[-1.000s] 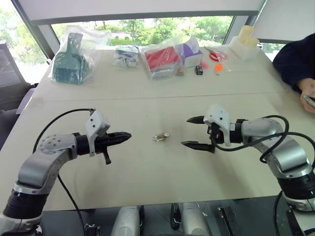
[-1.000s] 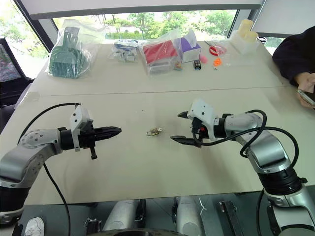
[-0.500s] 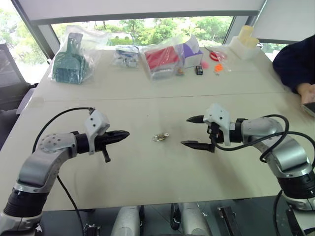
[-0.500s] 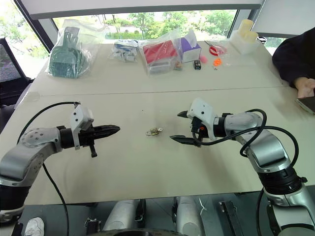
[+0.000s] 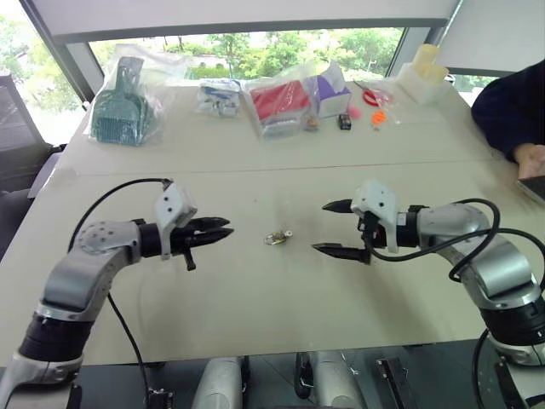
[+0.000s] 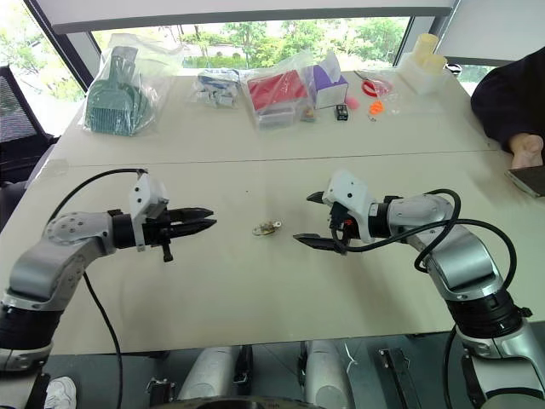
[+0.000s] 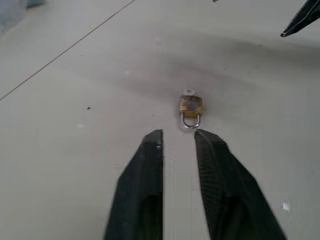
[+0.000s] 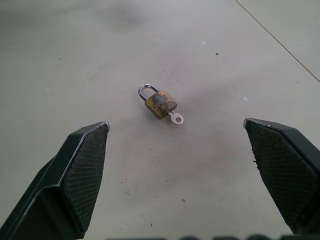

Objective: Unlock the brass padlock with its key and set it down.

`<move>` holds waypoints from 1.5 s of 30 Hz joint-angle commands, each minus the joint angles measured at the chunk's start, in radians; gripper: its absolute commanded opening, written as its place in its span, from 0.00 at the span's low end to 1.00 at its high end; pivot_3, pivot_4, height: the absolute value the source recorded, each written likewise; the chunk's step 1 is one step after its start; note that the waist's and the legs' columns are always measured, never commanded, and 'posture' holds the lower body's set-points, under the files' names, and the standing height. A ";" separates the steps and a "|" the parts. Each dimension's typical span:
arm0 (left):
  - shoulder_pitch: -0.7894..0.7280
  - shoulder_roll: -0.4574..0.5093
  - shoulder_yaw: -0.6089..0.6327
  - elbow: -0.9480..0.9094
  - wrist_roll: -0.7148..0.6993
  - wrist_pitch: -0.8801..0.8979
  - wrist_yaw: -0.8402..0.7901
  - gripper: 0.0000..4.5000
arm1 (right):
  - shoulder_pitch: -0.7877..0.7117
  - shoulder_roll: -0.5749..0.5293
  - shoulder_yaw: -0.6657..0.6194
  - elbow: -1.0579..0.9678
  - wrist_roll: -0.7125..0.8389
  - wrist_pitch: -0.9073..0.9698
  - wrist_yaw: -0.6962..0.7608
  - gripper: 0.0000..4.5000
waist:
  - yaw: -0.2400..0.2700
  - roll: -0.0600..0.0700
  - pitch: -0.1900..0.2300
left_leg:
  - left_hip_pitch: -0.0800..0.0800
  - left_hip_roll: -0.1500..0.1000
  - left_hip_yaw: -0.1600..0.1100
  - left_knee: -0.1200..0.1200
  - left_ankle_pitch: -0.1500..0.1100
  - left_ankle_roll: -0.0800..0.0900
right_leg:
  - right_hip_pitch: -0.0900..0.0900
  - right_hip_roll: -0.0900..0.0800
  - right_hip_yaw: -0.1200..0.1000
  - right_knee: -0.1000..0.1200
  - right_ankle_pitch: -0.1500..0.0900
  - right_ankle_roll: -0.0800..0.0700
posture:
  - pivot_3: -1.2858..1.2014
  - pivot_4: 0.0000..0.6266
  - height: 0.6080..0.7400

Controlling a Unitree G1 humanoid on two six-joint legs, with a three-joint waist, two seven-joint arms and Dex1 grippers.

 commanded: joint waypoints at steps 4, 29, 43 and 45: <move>-0.083 -0.096 -0.153 0.085 0.122 -0.125 -0.002 0.80 | 0.059 -0.013 -0.055 -0.116 0.027 0.050 -0.059 1.00 | 0.002 0.000 0.000 | 0.000 -0.001 0.000 0.000 0.000 0.000 | 0.000 0.000 0.000 0.000 0.000 0.000 | 0.52 0.24 1.00; -0.164 -0.348 -0.290 0.517 0.434 -0.464 0.162 0.43 | 0.146 -0.024 -0.100 -0.242 0.062 0.128 -0.164 1.00 | 0.007 -0.001 -0.001 | 0.002 0.000 -0.001 0.001 0.000 0.000 | 0.003 -0.001 0.000 0.001 0.000 0.000 | 0.52 0.24 1.00; -0.268 -0.161 -0.170 0.450 0.246 -0.367 -0.125 0.17 | 0.000 0.118 0.083 -0.069 -0.177 -0.145 -0.286 1.00 | -0.008 -0.001 -0.001 | 0.002 0.002 -0.001 0.000 0.000 0.000 | -0.001 0.005 0.000 0.004 0.000 -0.003 | 0.52 0.24 1.00; -0.308 -0.126 -0.150 0.454 0.213 -0.350 -0.190 0.17 | -0.037 0.120 0.153 -0.008 -0.288 -0.268 -0.297 1.00 | -0.001 0.000 -0.001 | 0.001 0.002 -0.001 0.000 0.000 0.000 | -0.002 0.005 0.000 0.004 0.000 -0.003 | 0.52 0.24 1.00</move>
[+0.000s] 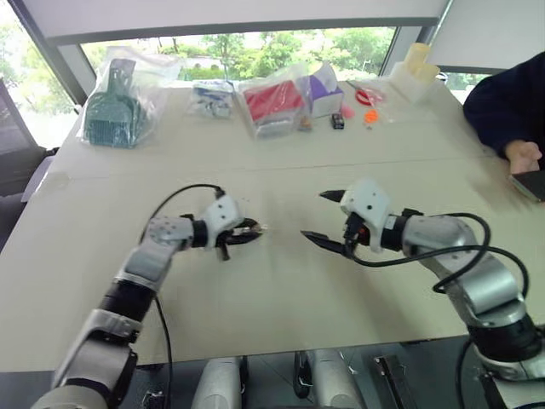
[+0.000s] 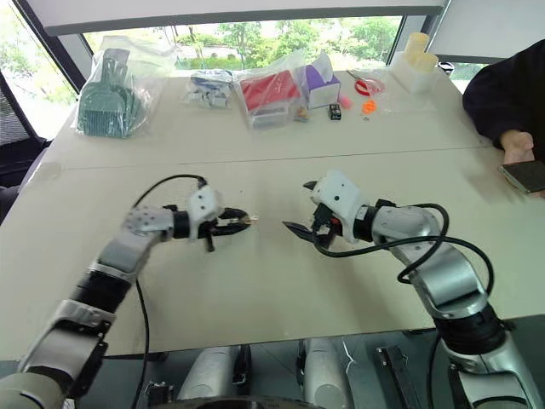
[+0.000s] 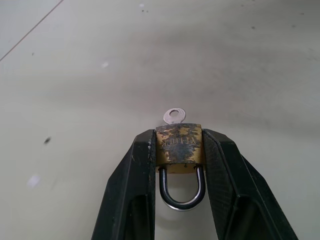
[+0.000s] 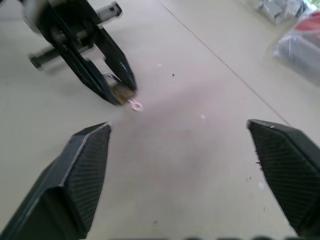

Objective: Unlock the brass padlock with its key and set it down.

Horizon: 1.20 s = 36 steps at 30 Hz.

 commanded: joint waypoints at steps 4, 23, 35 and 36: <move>-0.148 0.050 0.080 -0.003 -0.108 0.046 -0.152 0.17 | -0.113 0.014 0.163 0.166 -0.301 -0.376 -0.044 1.00 | 0.009 0.000 0.000 | -0.001 -0.001 0.003 0.001 0.000 0.000 | 0.001 -0.002 0.000 -0.002 0.000 0.001 | 0.52 0.24 1.00; -0.274 -0.017 0.067 0.130 -0.062 -0.030 -0.210 0.17 | -0.242 0.172 0.211 0.396 -0.529 -0.696 -0.091 1.00 | 0.003 -0.001 0.000 | -0.001 -0.001 0.006 0.001 0.000 0.000 | 0.001 -0.001 0.001 -0.003 0.001 0.002 | 0.52 0.24 1.00; -0.259 -0.020 0.064 0.100 -0.067 -0.011 -0.220 0.17 | -0.261 0.187 0.206 0.454 -0.596 -0.760 -0.099 0.01 | 0.002 0.000 0.000 | -0.001 -0.001 0.006 0.001 0.000 0.000 | 0.001 -0.001 0.001 -0.003 0.001 0.002 | 0.52 0.24 1.00; -0.257 -0.019 0.064 0.097 -0.067 -0.010 -0.219 0.17 | -0.261 0.191 0.204 0.452 -0.592 -0.758 -0.097 0.01 | 0.003 0.000 0.000 | -0.001 -0.001 0.006 0.001 0.000 0.000 | 0.001 -0.001 0.001 -0.003 0.001 0.002 | 0.52 0.24 1.00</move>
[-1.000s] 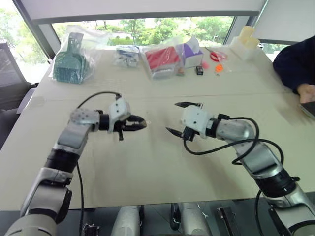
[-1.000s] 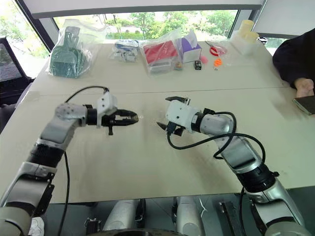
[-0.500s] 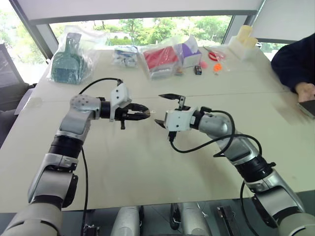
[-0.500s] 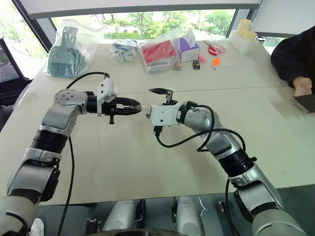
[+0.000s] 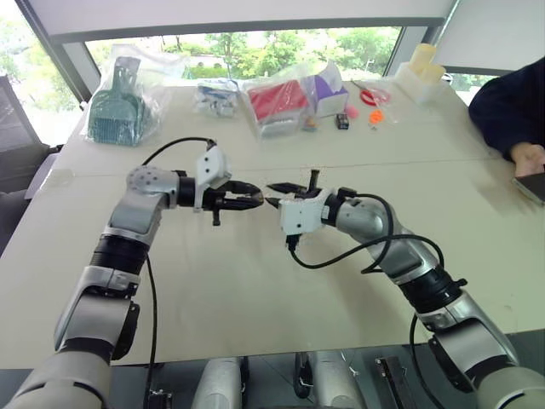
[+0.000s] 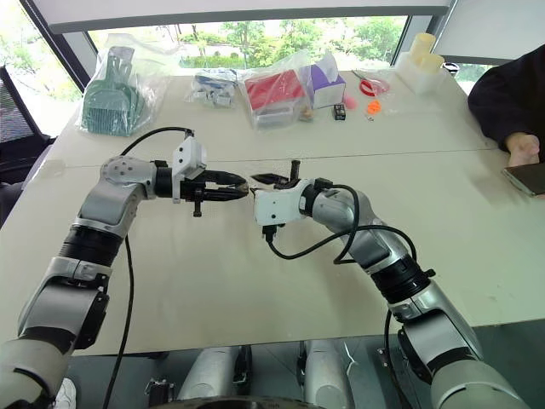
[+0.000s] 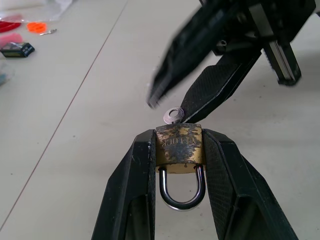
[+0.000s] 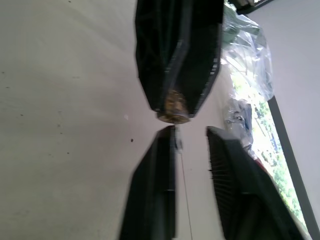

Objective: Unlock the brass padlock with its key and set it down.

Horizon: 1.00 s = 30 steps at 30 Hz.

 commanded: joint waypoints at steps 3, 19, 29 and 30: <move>-0.009 0.004 0.000 -0.041 -0.002 0.000 -0.013 0.17 | -0.025 0.026 -0.035 -0.029 0.014 -0.002 -0.007 0.01 | 0.000 0.000 0.000 | 0.000 0.000 0.000 0.000 0.000 0.000 | 0.000 0.000 0.000 0.000 0.000 0.000 | 0.52 0.24 1.00; 0.036 0.010 -0.042 -0.037 0.118 -0.435 -0.013 0.17 | -0.112 0.104 -0.066 -0.088 0.356 0.593 0.390 0.01 | 0.002 0.000 0.000 | 0.000 0.000 0.000 0.000 0.000 0.000 | 0.000 0.000 0.000 0.001 0.000 0.000 | 0.52 0.24 1.00; 0.005 0.016 0.038 -0.081 -0.057 0.023 -0.063 0.17 | -0.099 -0.015 0.004 0.037 0.016 -0.089 0.053 0.06 | 0.001 0.000 0.000 | 0.000 0.000 0.000 0.000 0.000 0.000 | 0.000 0.000 0.000 0.001 0.000 0.000 | 0.52 0.24 1.00; 0.003 0.020 0.038 -0.083 -0.061 0.041 -0.066 0.17 | -0.093 -0.022 0.004 0.046 0.012 -0.119 0.046 0.13 | 0.000 0.000 0.000 | 0.000 0.000 0.000 0.000 0.000 0.000 | 0.000 0.000 0.000 0.001 0.000 0.000 | 0.52 0.24 1.00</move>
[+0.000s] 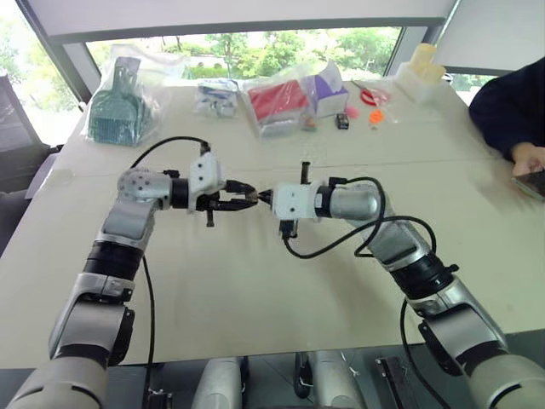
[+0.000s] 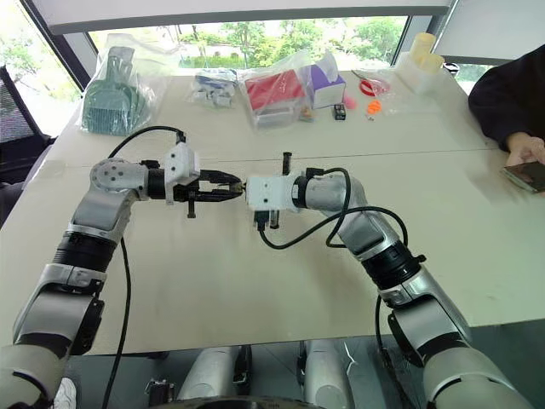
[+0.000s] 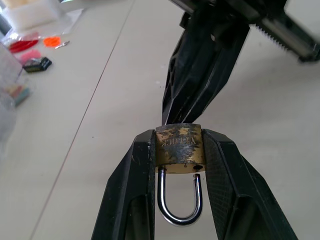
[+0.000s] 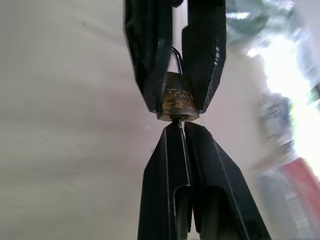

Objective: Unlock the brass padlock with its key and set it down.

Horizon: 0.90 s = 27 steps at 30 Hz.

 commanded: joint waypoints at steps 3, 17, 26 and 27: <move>-0.033 0.009 0.006 -0.043 -0.047 0.071 -0.050 0.17 | 0.019 -0.025 -0.025 0.009 -0.062 -0.201 -0.107 0.43 | -0.003 0.000 0.000 | 0.000 0.000 0.000 0.000 0.000 0.000 | 0.000 0.000 0.000 0.000 0.000 0.000 | 0.52 0.24 1.00; -0.045 0.001 0.005 -0.050 -0.051 0.112 -0.064 0.17 | -0.015 -0.002 -0.030 0.067 -0.122 -0.343 -0.187 0.94 | -0.004 0.000 0.000 | 0.000 0.000 0.000 0.000 0.000 0.000 | 0.000 0.000 0.001 0.000 0.000 0.000 | 0.52 0.24 1.00; -0.036 0.003 0.004 -0.073 -0.057 0.131 -0.061 0.17 | -0.036 0.007 -0.032 0.103 -0.151 -0.397 -0.220 0.01 | -0.004 0.000 0.000 | 0.001 0.000 0.001 0.000 0.000 0.000 | 0.000 0.000 0.001 0.000 0.000 0.000 | 0.52 0.24 1.00; -0.036 0.003 0.005 -0.077 -0.060 0.137 -0.062 0.17 | -0.036 0.009 -0.033 0.105 -0.154 -0.400 -0.219 0.01 | -0.004 0.000 0.000 | 0.001 0.000 0.001 0.000 0.000 0.000 | 0.000 0.000 0.001 0.000 0.000 0.000 | 0.52 0.24 1.00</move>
